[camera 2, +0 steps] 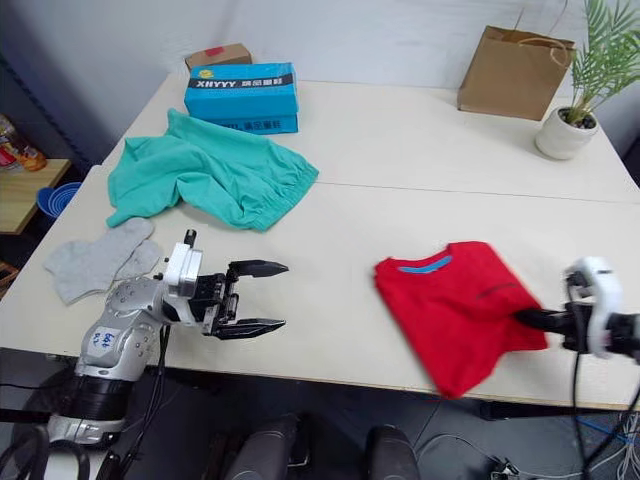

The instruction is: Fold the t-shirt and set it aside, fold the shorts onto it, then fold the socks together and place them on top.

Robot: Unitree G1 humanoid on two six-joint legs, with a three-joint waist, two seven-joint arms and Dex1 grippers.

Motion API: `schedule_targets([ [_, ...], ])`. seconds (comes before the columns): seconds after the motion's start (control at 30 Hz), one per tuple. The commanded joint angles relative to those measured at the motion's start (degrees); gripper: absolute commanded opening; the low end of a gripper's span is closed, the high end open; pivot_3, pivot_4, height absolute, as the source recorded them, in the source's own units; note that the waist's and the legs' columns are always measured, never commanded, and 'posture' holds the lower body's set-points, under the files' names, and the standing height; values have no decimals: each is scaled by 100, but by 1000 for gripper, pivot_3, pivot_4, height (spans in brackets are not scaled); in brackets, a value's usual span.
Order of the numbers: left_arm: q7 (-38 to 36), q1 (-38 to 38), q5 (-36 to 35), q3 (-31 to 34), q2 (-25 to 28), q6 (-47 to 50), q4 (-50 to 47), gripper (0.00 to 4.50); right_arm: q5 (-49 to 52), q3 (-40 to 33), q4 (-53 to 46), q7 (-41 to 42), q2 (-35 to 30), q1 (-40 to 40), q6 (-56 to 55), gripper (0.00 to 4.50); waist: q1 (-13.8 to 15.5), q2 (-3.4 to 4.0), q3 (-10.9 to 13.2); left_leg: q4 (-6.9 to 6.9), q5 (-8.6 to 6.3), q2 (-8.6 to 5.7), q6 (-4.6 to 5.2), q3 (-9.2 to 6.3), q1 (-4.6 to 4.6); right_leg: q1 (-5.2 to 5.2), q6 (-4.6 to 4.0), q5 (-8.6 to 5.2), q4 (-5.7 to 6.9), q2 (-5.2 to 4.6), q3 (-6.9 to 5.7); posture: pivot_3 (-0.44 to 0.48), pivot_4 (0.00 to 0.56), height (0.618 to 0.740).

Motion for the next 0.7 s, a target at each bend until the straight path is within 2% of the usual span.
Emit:
schedule_targets([
  [0.03, -65, -29, -6, 60, 31, -74, -92, 4500, -751, 164, 1005, 403, -177, -336, -728, 47, -26, 0, 0, 0, 2, 1, -3, -1, 0, -2, 0, 0, 2, 1, -1, 0, 150, 740],
  [0.13, -49, 76, -25, 101, 103, -11, -213, 4500, -1250, 299, 2049, 500, -169, -869, -1085, 47, -69, 12, 7, 3, 4, 3, -6, 0, 1, -1, 0, 0, 4, 3, -1, 0, 150, 740],
  [0.23, -10, 141, -53, 127, 155, 60, -299, 4500, -1614, 445, 2762, 376, -155, -1363, -936, 47, -104, 15, 9, 8, 5, 2, -6, 4, 3, 1, 0, 0, 4, 2, 1, 0, 150, 740],
  [0.33, -12, 208, -151, 195, 263, 225, -448, 4500, -2071, 544, 3324, 197, -157, -1678, -1356, 47, -118, 17, 10, 10, 5, 3, -9, 2, 2, 2, -1, 0, 2, 0, 9, 0, 150, 740],
  [0.4, -66, 224, -142, 222, 338, 248, -440, 4500, -2150, 461, 3579, 138, -86, -1902, -1448, 47, -117, 23, 12, 8, 4, 3, -11, 0, 3, 2, -1, 0, 2, -2, 17, 0, 150, 740],
  [0.5, -71, 169, -91, 257, 397, 190, -333, 4500, -2285, 619, 3607, 518, -29, -2000, -1261, 47, -118, 28, 15, 8, 4, 3, -15, -2, 2, 1, -2, 0, 1, -2, 20, 0, 150, 740],
  [0.7, -58, -110, 16, 379, 422, 9, 17, 4500, -2461, 536, 3740, 333, 67, -2139, -809, 47, -119, 27, 15, 9, -3, 2, -28, -4, 2, 3, -2, 0, 2, -3, 18, 0, 150, 740],
])
